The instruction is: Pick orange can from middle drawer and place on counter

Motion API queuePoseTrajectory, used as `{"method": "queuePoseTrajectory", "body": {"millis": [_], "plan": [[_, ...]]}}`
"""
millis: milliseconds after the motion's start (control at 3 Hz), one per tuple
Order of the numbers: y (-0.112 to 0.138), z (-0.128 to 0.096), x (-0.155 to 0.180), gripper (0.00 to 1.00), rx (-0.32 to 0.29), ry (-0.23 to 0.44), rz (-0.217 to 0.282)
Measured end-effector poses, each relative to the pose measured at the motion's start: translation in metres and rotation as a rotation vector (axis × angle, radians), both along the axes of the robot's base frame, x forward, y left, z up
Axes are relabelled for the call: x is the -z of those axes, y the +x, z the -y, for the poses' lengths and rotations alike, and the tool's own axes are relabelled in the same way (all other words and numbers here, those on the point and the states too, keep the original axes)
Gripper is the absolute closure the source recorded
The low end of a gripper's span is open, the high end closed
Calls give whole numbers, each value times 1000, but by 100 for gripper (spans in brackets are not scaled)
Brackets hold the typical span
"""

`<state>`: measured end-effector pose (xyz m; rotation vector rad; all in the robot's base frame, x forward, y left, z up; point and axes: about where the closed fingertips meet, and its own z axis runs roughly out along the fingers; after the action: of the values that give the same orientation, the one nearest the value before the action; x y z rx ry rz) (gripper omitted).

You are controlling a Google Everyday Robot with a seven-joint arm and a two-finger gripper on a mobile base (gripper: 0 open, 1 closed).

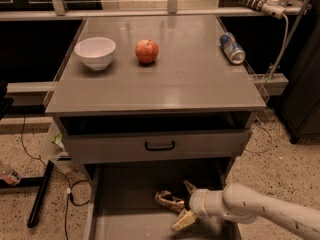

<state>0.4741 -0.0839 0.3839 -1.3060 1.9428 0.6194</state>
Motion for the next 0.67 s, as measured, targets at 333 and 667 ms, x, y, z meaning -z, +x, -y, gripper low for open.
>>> {"method": "queuePoseTrajectory", "body": {"millis": [333,667], "plan": [[0,-1,1,7,0,0,0],[0,-1,1,25,0,0,0]]}}
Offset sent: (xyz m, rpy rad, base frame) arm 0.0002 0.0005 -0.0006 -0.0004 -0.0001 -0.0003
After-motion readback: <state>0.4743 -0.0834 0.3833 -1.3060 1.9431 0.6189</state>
